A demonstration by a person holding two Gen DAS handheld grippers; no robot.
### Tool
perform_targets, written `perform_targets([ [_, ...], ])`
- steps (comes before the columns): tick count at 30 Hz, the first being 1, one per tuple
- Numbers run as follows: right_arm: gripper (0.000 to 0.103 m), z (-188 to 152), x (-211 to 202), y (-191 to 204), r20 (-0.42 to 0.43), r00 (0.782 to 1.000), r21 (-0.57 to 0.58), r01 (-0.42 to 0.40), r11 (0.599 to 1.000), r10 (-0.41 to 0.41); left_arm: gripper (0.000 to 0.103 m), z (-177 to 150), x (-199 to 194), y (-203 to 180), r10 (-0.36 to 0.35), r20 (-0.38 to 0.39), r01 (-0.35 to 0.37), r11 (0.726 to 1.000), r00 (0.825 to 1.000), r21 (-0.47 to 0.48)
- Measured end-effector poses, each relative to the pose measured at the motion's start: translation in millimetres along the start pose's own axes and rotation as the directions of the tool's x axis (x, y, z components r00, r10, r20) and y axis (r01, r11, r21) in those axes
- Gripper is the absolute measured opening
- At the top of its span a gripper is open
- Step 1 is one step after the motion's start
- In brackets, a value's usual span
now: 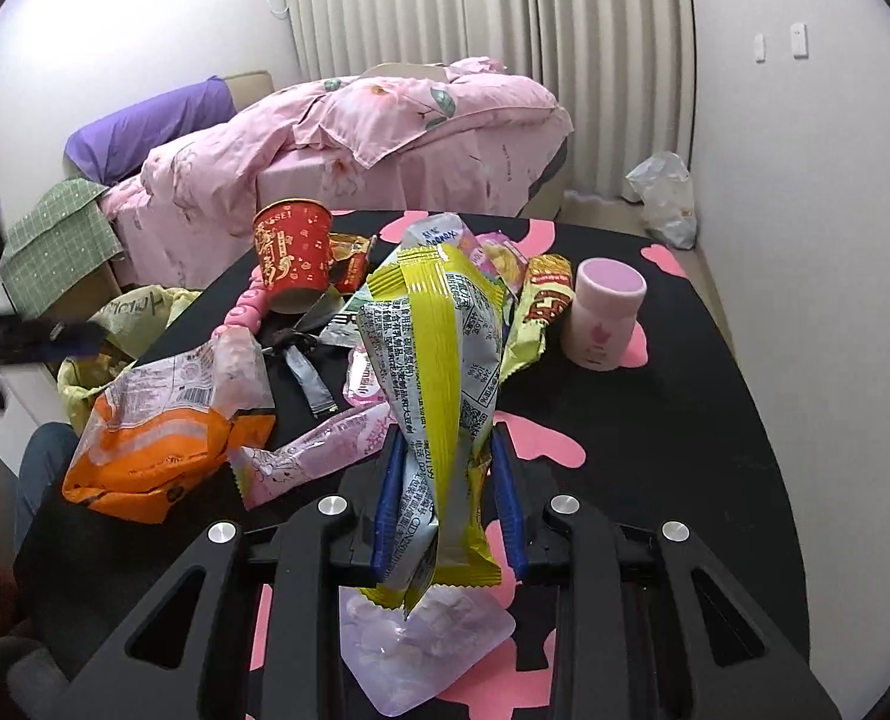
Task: Collect trash
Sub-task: 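Carry both wrappers over the yellow trash bag and open both tools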
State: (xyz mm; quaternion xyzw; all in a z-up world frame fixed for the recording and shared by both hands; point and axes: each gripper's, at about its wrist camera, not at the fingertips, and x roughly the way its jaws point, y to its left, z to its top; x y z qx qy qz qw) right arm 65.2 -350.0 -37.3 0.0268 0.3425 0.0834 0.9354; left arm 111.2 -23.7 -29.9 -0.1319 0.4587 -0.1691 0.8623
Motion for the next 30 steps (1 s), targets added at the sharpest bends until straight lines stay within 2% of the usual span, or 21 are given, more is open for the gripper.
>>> perform_targets([
  [2,0.028,-1,2,-3,0.002,1.000,0.016,0.002,1.000,-0.002,0.058,-18,6,-10,0.000,-0.049,0.000,1.000,0.999,0.001],
  [4,0.028,-2,3,-3,0.003,1.000,0.023,0.001,1.000,-0.001,0.058,-31,17,-21,0.040,-0.075,-0.039,0.999,0.996,0.026],
  [6,0.028,-2,4,-1,0.006,1.000,0.018,0.000,1.000,0.000,0.057,-38,35,-29,0.124,-0.096,-0.118,0.991,0.988,0.062],
  [8,0.028,-2,2,5,0.009,1.000,-0.007,0.012,1.000,-0.012,0.044,-39,48,-30,0.148,-0.128,-0.140,0.988,0.981,0.068],
  [10,0.028,-2,-3,11,0.015,1.000,-0.031,0.017,0.999,-0.016,0.023,-34,45,-30,0.143,-0.100,-0.138,0.989,0.985,0.062],
  [12,0.028,0,-11,15,0.035,0.999,-0.055,0.010,0.998,-0.008,0.023,-28,33,-26,0.117,-0.064,-0.114,0.992,0.991,0.049],
  [14,0.028,4,-18,18,0.048,0.999,-0.066,-0.001,0.998,0.004,0.022,-24,17,-24,0.122,-0.005,-0.121,0.991,0.993,0.055],
  [18,0.028,16,-25,26,0.059,0.995,-0.063,-0.071,0.995,0.075,0.022,-14,-15,-11,0.136,0.087,-0.140,0.989,0.987,0.042],
  [23,0.028,37,-24,52,0.058,0.986,-0.109,-0.148,0.983,0.155,0.022,6,-52,29,0.234,0.176,-0.236,0.972,0.956,-0.007],
  [25,0.028,48,-20,65,0.051,0.982,-0.129,-0.175,0.976,0.182,0.022,14,-68,52,0.292,0.213,-0.289,0.956,0.932,-0.045],
  [28,0.028,66,-11,90,0.037,0.974,-0.169,-0.216,0.962,0.226,0.022,28,-88,96,0.398,0.244,-0.377,0.917,0.885,-0.129],
  [30,0.028,81,0,112,0.015,0.961,-0.194,-0.266,0.944,0.275,0.022,37,-86,120,0.418,0.222,-0.393,0.908,0.881,-0.148],
])
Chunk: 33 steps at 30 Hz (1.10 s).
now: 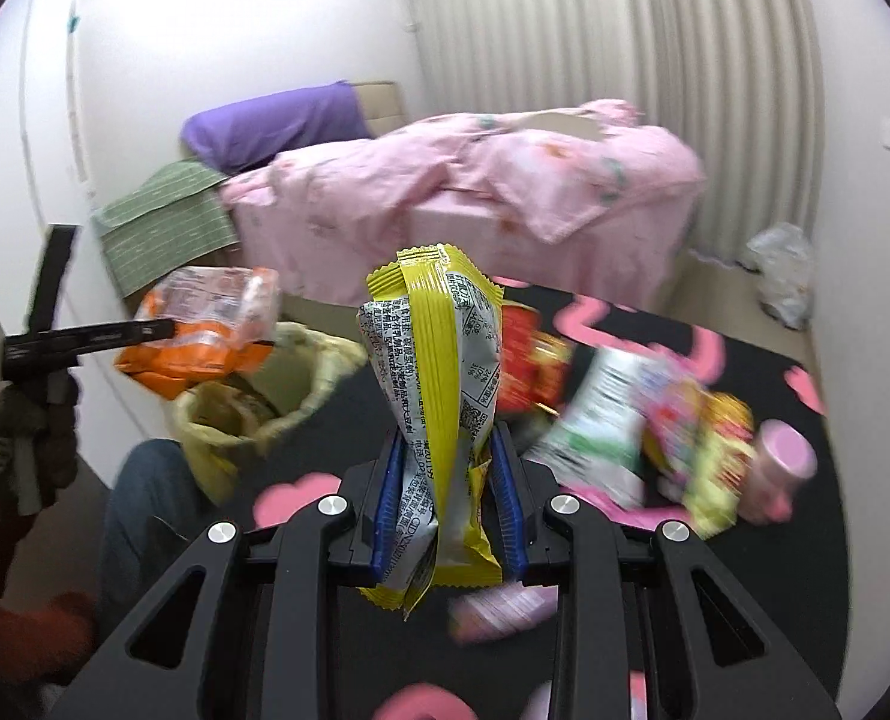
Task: Collect trash
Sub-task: 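Carry both wrappers over the yellow trash bag and open both tools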
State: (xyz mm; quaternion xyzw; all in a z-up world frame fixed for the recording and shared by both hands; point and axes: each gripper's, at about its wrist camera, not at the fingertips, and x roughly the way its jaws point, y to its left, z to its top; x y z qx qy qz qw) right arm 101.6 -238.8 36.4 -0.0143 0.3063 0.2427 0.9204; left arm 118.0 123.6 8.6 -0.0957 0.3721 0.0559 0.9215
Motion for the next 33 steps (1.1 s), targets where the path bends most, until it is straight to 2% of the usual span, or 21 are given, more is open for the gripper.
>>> perform_targets([
  [4,0.028,33,44,33,-0.043,0.994,-0.055,-0.103,0.993,0.101,0.023,3,40,21,0.090,-0.035,-0.088,0.995,0.995,0.054],
  [5,0.028,41,56,44,-0.054,0.990,-0.074,-0.135,0.988,0.131,0.023,2,48,22,0.093,-0.040,-0.090,0.994,0.995,0.065],
  [8,0.028,60,97,71,-0.098,0.973,-0.116,-0.220,0.969,0.210,0.023,-5,81,31,0.018,-0.103,-0.009,0.996,0.994,0.089],
  [11,0.028,72,144,94,-0.161,0.956,-0.146,-0.269,0.952,0.246,0.023,-16,109,31,-0.084,-0.205,0.107,0.989,0.975,0.106],
  [13,0.028,75,172,107,-0.209,0.943,-0.152,-0.292,0.944,0.258,0.023,-21,116,33,-0.027,-0.233,0.061,0.989,0.972,0.137],
  [14,0.028,75,187,113,-0.240,0.934,-0.155,-0.307,0.939,0.266,0.022,-24,119,35,0.035,-0.247,0.006,0.986,0.968,0.164],
  [16,0.028,73,219,126,-0.309,0.910,-0.167,-0.338,0.926,0.276,0.022,-27,123,43,0.067,-0.272,-0.023,0.986,0.960,0.163],
  [17,0.028,71,229,130,-0.331,0.901,-0.171,-0.350,0.921,0.281,0.022,-29,123,48,0.055,-0.286,-0.012,0.989,0.957,0.148],
  [20,0.028,63,274,151,-0.437,0.849,-0.160,-0.399,0.903,0.298,0.022,-31,122,55,0.034,-0.300,0.008,0.990,0.953,0.138],
  [23,0.028,52,309,161,-0.515,0.818,-0.181,-0.397,0.900,0.257,0.022,-29,120,65,-0.035,-0.298,0.060,0.995,0.954,0.076],
  [26,0.028,42,324,170,-0.551,0.815,-0.255,-0.370,0.893,0.180,0.024,-28,120,70,-0.090,-0.287,0.104,0.994,0.954,0.033],
  [30,0.029,38,325,164,-0.551,0.817,-0.255,-0.357,0.899,0.168,0.025,-23,122,69,-0.121,-0.268,0.125,0.992,0.956,-0.002],
  [32,0.033,37,322,161,-0.537,0.826,-0.251,-0.349,0.903,0.171,0.027,-19,121,78,-0.177,-0.264,0.165,0.984,0.948,-0.068],
  [33,0.036,38,321,157,-0.535,0.826,-0.241,-0.351,0.905,0.178,0.032,-17,120,82,-0.215,-0.258,0.193,0.975,0.942,-0.109],
])
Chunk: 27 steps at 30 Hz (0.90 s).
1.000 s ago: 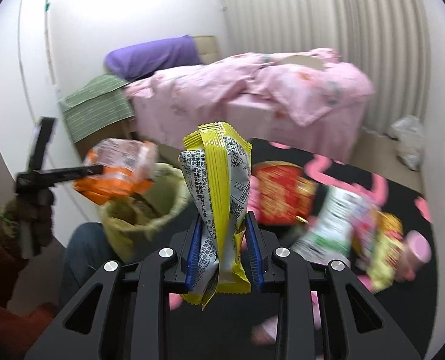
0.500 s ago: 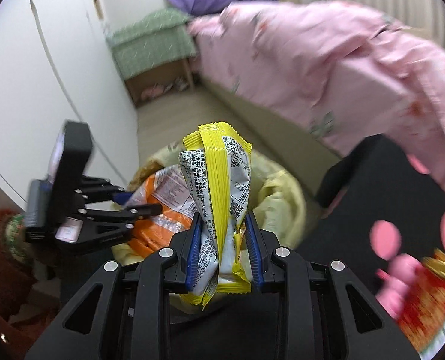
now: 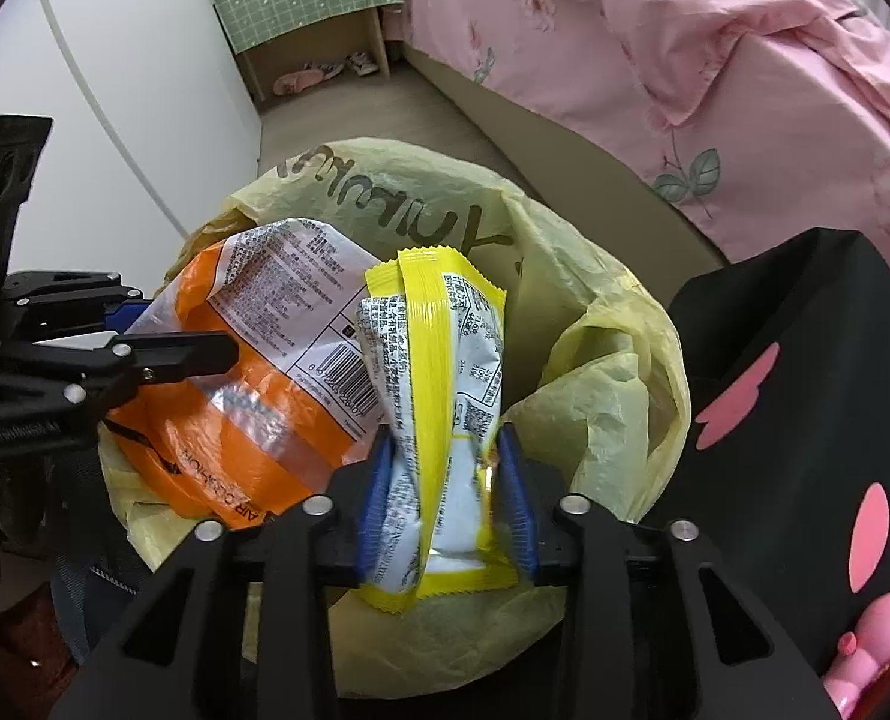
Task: Collect trash
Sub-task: 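Carry both wrappers over the yellow trash bag and open both tools, then grasp the clear plastic wrapper with the right tool while the left grasps the black clip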
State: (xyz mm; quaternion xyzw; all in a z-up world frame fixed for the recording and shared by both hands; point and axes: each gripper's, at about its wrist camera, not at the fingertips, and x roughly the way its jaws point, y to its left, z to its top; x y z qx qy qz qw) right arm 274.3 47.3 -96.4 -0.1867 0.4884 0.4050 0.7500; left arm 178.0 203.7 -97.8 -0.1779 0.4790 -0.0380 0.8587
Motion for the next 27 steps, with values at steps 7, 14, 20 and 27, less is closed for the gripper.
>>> perform_targets([
  [7,0.048,-6,-17,5,0.027,1.000,0.005,-0.014,1.000,0.014,0.057,11,-33,11,-0.038,0.115,0.052,0.991,0.993,-0.123],
  [14,0.053,-14,-56,2,0.121,0.993,0.036,-0.019,0.999,0.015,0.057,15,-72,10,0.074,0.262,-0.032,0.986,0.962,-0.164],
  [20,0.053,-19,-72,-2,0.148,0.989,0.021,0.013,1.000,-0.016,0.057,13,-94,3,0.109,0.325,-0.041,0.977,0.939,-0.211],
  [27,0.053,-53,-123,-6,0.215,0.974,0.033,0.070,0.997,-0.076,0.057,-2,-103,-36,0.109,0.350,-0.071,0.990,0.930,-0.120],
])
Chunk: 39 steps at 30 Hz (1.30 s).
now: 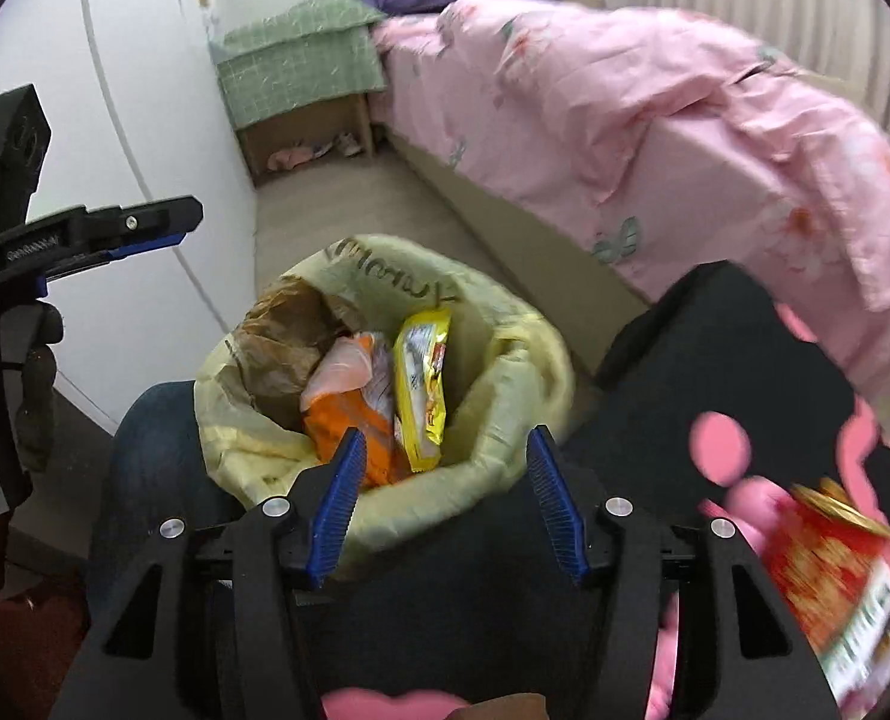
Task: Collect trash
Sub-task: 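Grasp the clear plastic wrapper with the right tool while the left grasps the black clip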
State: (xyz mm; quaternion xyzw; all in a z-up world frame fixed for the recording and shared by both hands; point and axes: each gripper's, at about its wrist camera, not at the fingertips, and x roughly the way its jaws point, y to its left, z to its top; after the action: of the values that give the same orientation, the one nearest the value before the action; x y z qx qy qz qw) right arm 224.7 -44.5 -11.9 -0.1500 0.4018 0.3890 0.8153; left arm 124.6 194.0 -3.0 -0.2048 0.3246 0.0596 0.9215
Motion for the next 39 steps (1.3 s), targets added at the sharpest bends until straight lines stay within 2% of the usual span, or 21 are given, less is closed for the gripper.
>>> perform_targets([
  [3,0.053,-23,-37,-11,0.047,0.996,0.037,0.073,0.997,-0.075,0.057,-10,-4,-31,-0.055,0.013,0.054,0.996,0.998,0.068],
  [7,0.053,-67,-87,-29,0.090,0.976,0.117,0.188,0.975,-0.199,0.057,-27,-4,-80,-0.135,0.012,0.131,0.977,0.991,0.167],
  [10,0.053,-101,-119,-42,0.100,0.958,0.170,0.249,0.953,-0.269,0.057,-42,3,-119,-0.199,-0.030,0.201,0.954,0.979,0.221],
  [14,0.053,-151,-160,-65,0.092,0.913,0.236,0.367,0.900,-0.397,0.057,-63,14,-160,-0.219,-0.108,0.242,0.928,0.970,0.285],
  [17,0.053,-185,-182,-81,0.064,0.893,0.288,0.411,0.865,-0.446,0.057,-83,19,-187,-0.238,-0.169,0.282,0.902,0.956,0.326],
  [19,0.053,-203,-190,-85,0.049,0.887,0.311,0.423,0.851,-0.458,0.057,-95,21,-204,-0.250,-0.202,0.309,0.880,0.947,0.360],
  [21,0.053,-227,-199,-90,0.026,0.889,0.328,0.424,0.845,-0.456,0.057,-107,22,-218,-0.253,-0.227,0.327,0.856,0.940,0.400],
  [24,0.053,-258,-200,-86,-0.011,0.906,0.335,0.401,0.853,-0.422,0.057,-123,21,-234,-0.262,-0.263,0.356,0.827,0.929,0.435],
  [31,0.053,-320,-190,-62,-0.043,0.963,0.403,0.262,0.877,-0.268,0.057,-147,26,-251,-0.249,-0.316,0.377,0.802,0.916,0.463],
  [35,0.053,-332,-177,-51,-0.076,0.958,0.384,0.286,0.878,-0.278,0.057,-155,31,-253,-0.239,-0.340,0.383,0.800,0.909,0.462],
  [39,0.053,-322,-166,-56,-0.061,0.961,0.383,0.272,0.883,-0.270,0.057,-159,36,-251,-0.229,-0.358,0.384,0.803,0.905,0.456],
])
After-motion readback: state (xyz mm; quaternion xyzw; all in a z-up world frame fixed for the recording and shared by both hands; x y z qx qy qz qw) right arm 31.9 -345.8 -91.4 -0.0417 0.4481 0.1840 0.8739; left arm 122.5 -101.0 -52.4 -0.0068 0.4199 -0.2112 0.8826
